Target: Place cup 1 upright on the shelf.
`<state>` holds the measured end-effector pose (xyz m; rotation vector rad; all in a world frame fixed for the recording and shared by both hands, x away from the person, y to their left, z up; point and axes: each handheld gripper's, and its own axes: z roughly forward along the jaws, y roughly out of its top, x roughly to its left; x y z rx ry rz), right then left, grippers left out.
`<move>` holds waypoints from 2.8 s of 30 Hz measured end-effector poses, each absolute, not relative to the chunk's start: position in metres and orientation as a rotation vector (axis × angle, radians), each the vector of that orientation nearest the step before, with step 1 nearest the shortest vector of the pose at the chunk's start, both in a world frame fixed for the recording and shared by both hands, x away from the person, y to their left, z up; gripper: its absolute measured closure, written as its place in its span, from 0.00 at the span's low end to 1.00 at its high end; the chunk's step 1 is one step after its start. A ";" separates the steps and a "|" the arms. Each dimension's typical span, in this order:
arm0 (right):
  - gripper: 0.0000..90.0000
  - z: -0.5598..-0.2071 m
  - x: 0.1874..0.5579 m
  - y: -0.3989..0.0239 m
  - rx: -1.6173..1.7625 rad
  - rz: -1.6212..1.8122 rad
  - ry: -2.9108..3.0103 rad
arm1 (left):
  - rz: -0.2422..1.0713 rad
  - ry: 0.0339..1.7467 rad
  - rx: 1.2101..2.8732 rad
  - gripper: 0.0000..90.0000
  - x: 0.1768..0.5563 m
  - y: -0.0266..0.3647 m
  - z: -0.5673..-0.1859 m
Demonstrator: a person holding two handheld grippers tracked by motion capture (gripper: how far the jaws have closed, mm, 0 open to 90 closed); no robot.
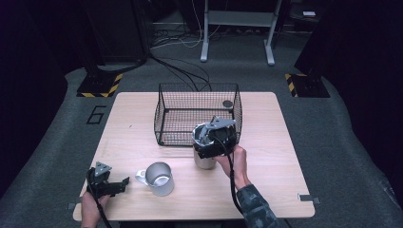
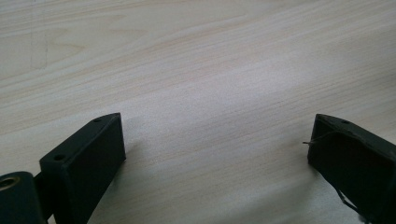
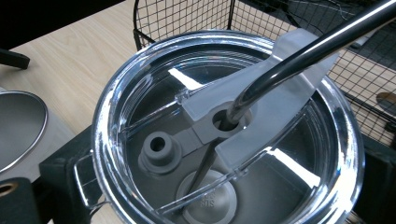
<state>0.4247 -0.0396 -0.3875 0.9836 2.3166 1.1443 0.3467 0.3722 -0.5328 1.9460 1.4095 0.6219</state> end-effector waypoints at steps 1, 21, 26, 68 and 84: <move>0.04 -0.386 0.424 -0.041 0.983 1.150 2.310 | 0.622 1.411 1.945 0.04 0.347 0.372 -0.533; 0.04 -0.364 0.415 -0.063 0.991 1.149 2.292 | 0.621 1.414 1.945 0.05 0.347 0.372 -0.533; 0.04 -0.357 0.413 -0.068 0.997 1.153 2.282 | 0.621 1.415 1.944 0.05 0.347 0.372 -0.533; 0.04 -0.309 0.420 -0.098 1.028 1.174 2.216 | 0.619 1.415 1.949 0.05 0.346 0.373 -0.532; 0.04 -0.299 0.430 -0.103 1.058 1.183 2.192 | 0.619 1.416 1.948 0.05 0.346 0.373 -0.532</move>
